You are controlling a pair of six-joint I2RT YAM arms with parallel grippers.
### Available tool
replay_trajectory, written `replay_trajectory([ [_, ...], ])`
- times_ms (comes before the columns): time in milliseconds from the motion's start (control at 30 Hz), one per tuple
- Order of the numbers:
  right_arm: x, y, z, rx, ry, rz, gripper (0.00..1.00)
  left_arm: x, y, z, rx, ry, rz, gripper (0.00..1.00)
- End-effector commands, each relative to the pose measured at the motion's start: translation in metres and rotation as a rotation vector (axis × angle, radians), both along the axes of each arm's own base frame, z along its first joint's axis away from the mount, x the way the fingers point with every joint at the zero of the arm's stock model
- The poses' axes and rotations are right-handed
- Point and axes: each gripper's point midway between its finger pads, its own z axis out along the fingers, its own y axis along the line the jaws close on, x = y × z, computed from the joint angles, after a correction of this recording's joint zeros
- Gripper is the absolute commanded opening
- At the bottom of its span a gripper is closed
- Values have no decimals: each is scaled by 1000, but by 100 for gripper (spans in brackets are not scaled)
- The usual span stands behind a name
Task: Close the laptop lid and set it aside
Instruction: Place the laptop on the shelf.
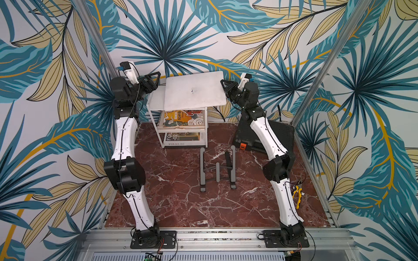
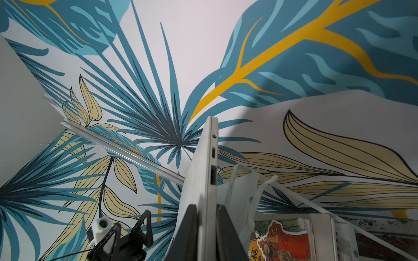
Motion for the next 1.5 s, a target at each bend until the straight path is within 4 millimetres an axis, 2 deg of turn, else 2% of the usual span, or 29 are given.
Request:
replay_trajectory([
  [0,6,-12,-3,-20,14,-88,0,-63,-24,61,218,-242,47,88],
  [167,0,-13,-1,-26,44,-97,0,-104,-73,48,487,-297,58,89],
  [267,-4,-9,-3,-37,55,-74,0,-117,-87,33,557,-314,55,90],
  [400,-16,2,-6,-57,74,-6,0,-122,-91,11,572,-281,29,90],
  [467,-21,6,-14,-82,101,18,0,-122,-92,-1,590,-253,20,90],
  [633,-34,7,-19,-124,124,35,0,-121,-90,-29,645,-188,28,91],
  [767,-35,3,-26,-150,169,-24,0,-125,-88,-34,648,-184,54,91],
  [833,-31,1,-28,-136,182,-49,0,-128,-99,-35,686,-198,35,92],
  [967,-28,0,-28,-113,190,-63,0,-133,-136,-62,926,-201,-3,99],
  [1133,-28,4,-28,-104,194,-42,0,-123,-158,-88,1103,-255,9,100],
  [1467,-30,8,-26,-101,194,-14,0,-86,-189,-101,1362,-386,137,100],
])
